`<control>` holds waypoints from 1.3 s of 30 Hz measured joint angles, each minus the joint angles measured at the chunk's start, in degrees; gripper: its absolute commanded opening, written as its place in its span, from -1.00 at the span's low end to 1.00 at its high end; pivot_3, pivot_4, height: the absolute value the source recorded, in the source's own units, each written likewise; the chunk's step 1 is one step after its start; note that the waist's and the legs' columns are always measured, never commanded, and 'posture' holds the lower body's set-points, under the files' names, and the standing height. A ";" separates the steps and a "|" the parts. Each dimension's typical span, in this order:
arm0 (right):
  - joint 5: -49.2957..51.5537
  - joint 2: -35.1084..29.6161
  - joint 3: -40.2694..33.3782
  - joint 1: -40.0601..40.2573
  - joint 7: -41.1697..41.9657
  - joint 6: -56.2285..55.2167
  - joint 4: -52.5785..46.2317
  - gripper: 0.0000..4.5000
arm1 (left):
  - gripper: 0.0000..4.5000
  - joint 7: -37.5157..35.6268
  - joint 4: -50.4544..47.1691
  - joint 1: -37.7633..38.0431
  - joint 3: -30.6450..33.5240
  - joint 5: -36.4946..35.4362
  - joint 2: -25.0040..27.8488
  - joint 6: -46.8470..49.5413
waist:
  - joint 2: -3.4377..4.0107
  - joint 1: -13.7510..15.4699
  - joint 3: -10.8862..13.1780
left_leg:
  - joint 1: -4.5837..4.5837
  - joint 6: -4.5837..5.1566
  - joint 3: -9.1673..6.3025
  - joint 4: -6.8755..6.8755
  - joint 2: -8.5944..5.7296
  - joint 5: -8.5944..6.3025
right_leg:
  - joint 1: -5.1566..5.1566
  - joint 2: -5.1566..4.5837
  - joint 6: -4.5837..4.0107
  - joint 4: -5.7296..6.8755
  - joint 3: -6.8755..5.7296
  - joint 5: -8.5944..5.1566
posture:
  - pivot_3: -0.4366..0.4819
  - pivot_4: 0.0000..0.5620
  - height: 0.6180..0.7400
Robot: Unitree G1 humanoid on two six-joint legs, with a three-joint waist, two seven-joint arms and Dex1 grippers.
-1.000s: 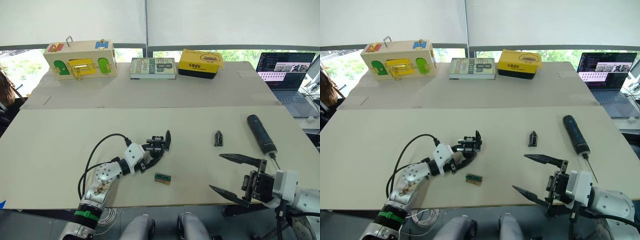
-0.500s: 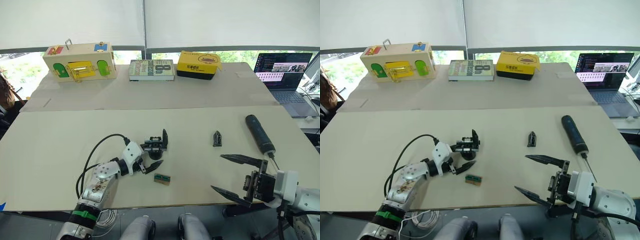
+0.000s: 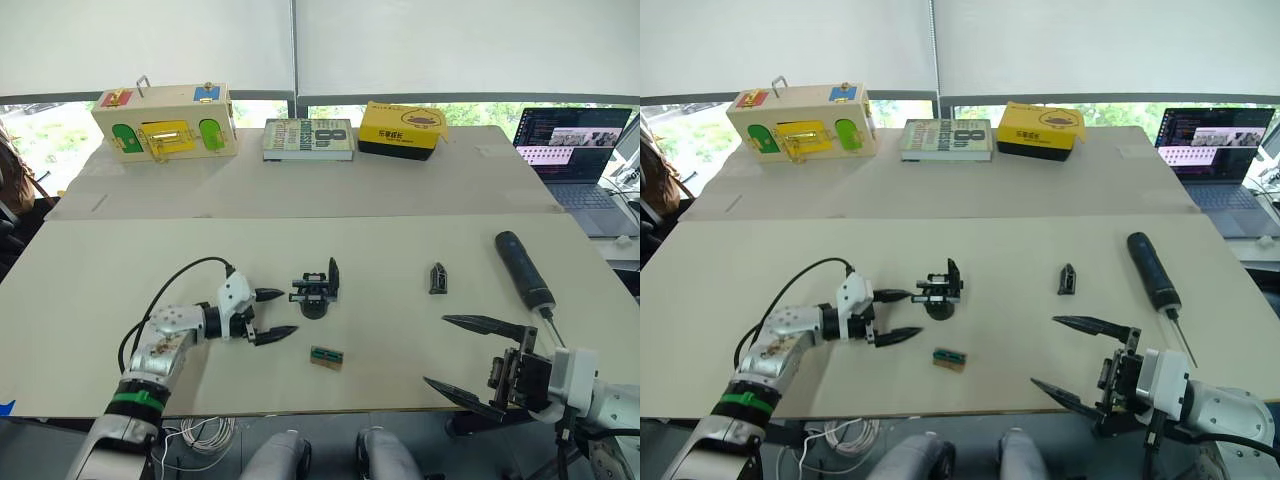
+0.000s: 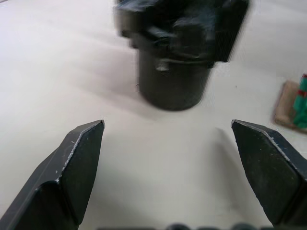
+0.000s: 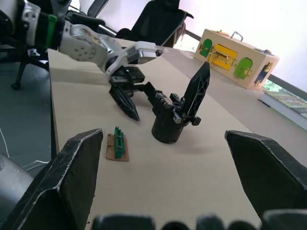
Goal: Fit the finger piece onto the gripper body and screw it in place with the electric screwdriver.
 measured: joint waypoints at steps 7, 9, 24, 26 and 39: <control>0.06 -0.91 -0.12 -0.44 -0.10 0.10 -0.40 1.00 | 0.98 -9.18 13.78 -9.98 -1.77 1.96 -3.86 -5.66 | -0.01 0.14 0.01 | -0.15 0.15 0.04 0.00 -0.05 -0.08 | -0.10 -0.01 -0.05 -0.04 0.02 0.03 | -0.05 -0.47 1.00; 0.05 -1.08 -0.23 -0.31 -0.24 0.10 -0.50 1.00 | 0.98 -10.94 16.92 -11.60 -2.22 2.65 -5.40 -7.27 | -0.03 0.14 0.01 | -0.18 0.17 0.04 0.00 -0.06 -0.09 | -0.12 -0.02 -0.05 -0.05 0.02 0.03 | -0.05 -0.47 1.00; -0.03 -1.40 -0.86 1.90 -2.08 0.12 -2.01 1.00 | 0.00 -12.27 25.75 -15.69 -1.34 5.61 -10.11 -14.28 | -0.05 0.31 0.02 | -0.10 0.19 0.07 0.05 -0.06 -0.08 | 0.00 -0.04 0.00 -0.04 0.02 0.02 | -0.05 -0.47 1.00; -0.05 -1.40 -0.87 2.10 -2.22 0.12 -2.15 1.00 | 0.01 -12.14 25.76 -15.58 -1.19 5.68 -10.32 -14.65 | -0.05 0.41 0.02 | -0.11 0.20 0.07 0.06 -0.06 -0.08 | 0.00 -0.04 0.00 -0.04 0.02 0.02 | -0.05 -0.47 1.00; -1.28 -0.86 -1.02 4.72 -2.79 -0.04 -2.87 1.00 | 0.01 7.83 -9.47 5.31 2.61 6.74 -10.42 1.14 | -0.03 -0.07 0.02 | -0.18 0.38 0.10 0.07 -0.05 -0.21 | -0.11 -0.03 -0.01 -0.03 0.19 0.02 | -0.05 -0.47 1.00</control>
